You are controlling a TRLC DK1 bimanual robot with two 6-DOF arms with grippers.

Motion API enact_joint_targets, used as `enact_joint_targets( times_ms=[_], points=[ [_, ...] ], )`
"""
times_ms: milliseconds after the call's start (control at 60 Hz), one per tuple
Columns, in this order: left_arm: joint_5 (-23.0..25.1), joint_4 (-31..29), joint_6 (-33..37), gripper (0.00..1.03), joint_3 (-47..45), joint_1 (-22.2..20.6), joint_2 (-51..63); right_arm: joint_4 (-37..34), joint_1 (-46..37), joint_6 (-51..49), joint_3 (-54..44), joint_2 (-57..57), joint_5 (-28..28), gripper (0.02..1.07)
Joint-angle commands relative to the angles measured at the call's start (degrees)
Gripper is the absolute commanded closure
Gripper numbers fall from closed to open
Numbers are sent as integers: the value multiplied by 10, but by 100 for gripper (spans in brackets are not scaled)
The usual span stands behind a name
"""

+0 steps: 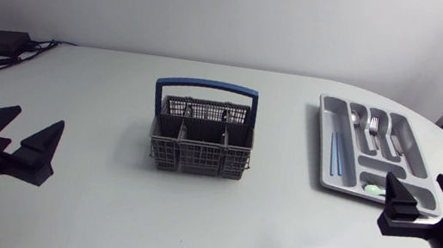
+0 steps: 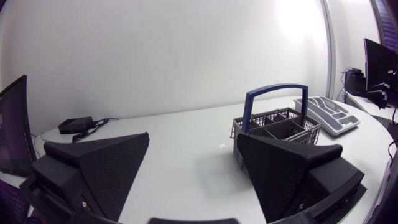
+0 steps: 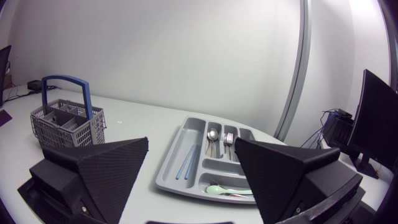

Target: Unload the cutlery basket into the drawer organizer.

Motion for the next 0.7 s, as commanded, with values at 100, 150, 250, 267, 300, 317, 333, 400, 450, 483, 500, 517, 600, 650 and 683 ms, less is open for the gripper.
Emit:
enact_joint_targets(
  times_ms=[100,150,250,267,300,317,333,400,450,483,500,517,600,650,683],
  points=[
    [-24,-4,-33,6,-50,-5,-58,17,17,54,-53,-58,5,7],
    [-31,-6,-38,6,-61,-6,-74,19,22,64,-65,-74,5,7],
    [-44,-9,-50,6,-83,-7,-106,24,30,84,-89,-106,6,7],
    [-46,-9,-51,6,-86,-7,-111,25,30,84,-90,-107,6,6],
    [-51,-10,-55,6,-93,-8,-121,25,30,84,-90,-107,6,7],
    [-52,-11,-57,6,-96,-8,-125,25,30,84,-90,-107,6,7],
    [-54,-11,-58,6,-99,-8,-129,25,30,84,-90,-107,6,7],
    [-62,-13,-64,6,-111,-9,-147,25,30,84,-90,-107,6,7],
    [-69,-15,-70,6,-124,-9,-165,25,30,84,-90,-107,6,7],
    [-69,-15,-70,6,-124,-9,-165,25,30,84,-90,-107,6,7],
    [-69,-15,-70,6,-124,-9,-165,25,30,84,-90,-107,6,7],
    [-69,-15,-70,6,-124,-9,-165,25,30,84,-90,-107,6,7],
    [-69,-15,-70,7,-124,-9,-165,25,30,84,-90,-107,6,7],
    [-69,-15,-70,7,-124,-9,-165,25,30,84,-90,-107,6,7],
    [-69,-15,-70,7,-124,-9,-165,25,30,84,-90,-107,6,7]
  ],
)
